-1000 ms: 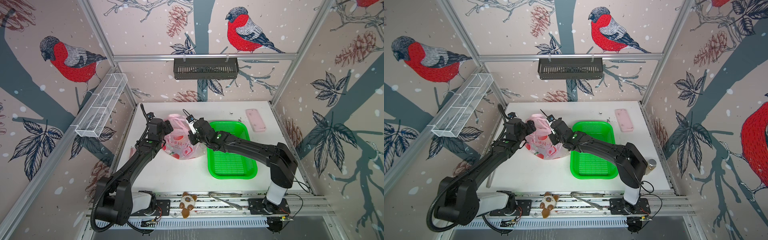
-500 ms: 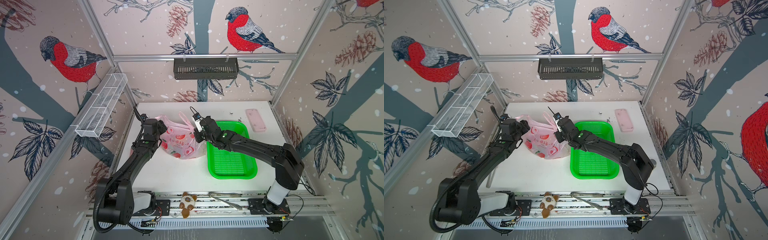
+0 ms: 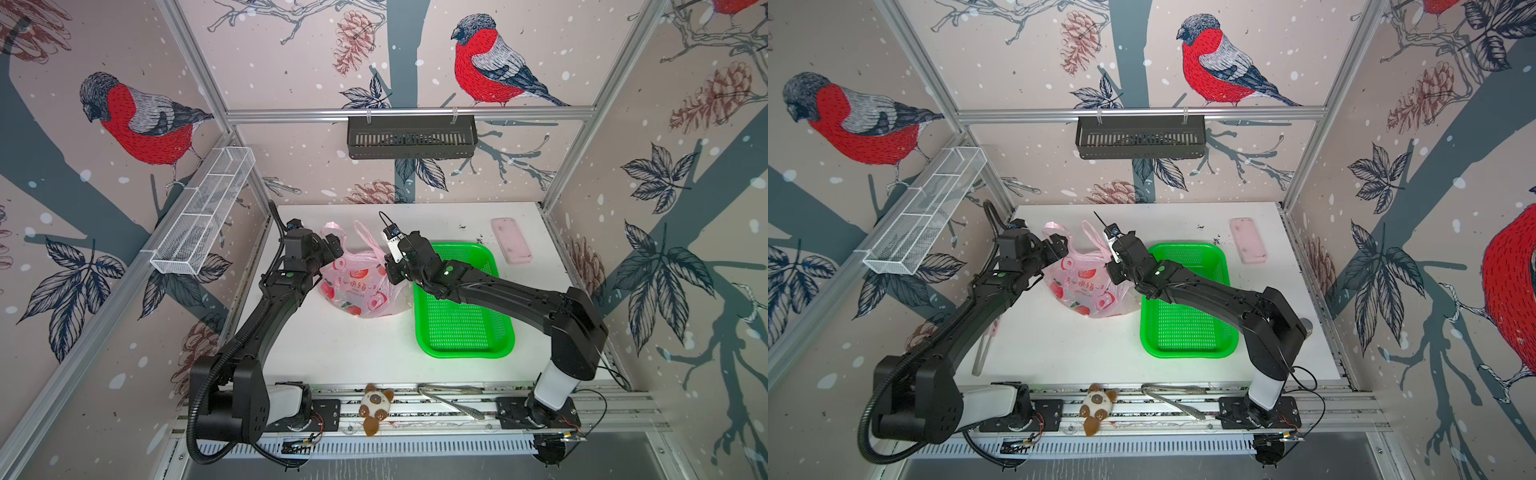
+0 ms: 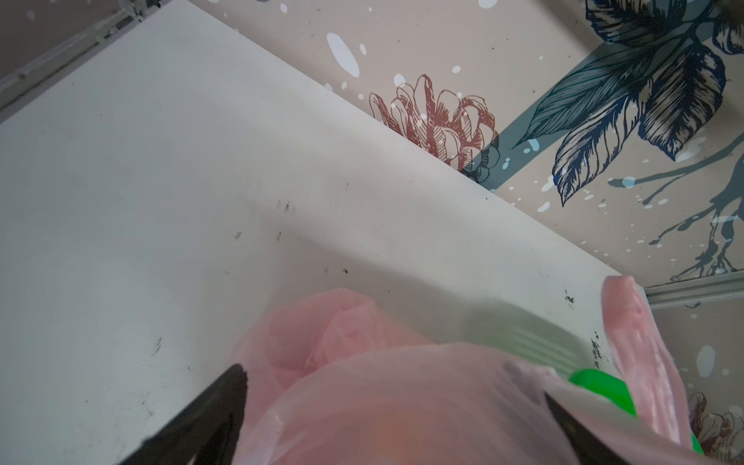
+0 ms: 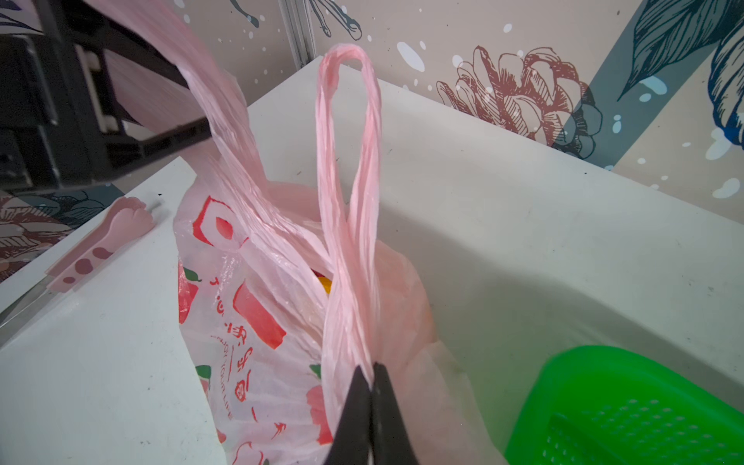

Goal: Untie the knot of the plastic bag and take out the fruit

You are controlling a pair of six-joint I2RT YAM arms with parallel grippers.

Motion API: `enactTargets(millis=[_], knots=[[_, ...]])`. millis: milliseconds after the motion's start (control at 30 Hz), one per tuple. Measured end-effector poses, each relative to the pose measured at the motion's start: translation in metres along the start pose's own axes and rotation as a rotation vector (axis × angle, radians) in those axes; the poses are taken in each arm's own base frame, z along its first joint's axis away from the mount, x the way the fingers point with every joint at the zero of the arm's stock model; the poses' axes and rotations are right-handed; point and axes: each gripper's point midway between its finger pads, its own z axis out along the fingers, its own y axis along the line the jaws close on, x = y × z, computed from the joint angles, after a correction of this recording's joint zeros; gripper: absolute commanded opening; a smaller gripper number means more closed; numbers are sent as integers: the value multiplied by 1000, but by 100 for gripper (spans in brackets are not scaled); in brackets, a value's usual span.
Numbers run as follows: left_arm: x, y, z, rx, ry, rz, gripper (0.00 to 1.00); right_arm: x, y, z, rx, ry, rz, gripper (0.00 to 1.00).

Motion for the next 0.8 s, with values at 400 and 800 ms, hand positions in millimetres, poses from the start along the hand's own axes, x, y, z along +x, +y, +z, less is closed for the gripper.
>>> enactTargets(millis=[400,800], knots=[[4,-21,-15,70,91,125,94,-4,8,5,-18,-6,-3,5],[-42,-64,-47,188,-22,219,37,-9,13,6,-12,-19,-1,28]])
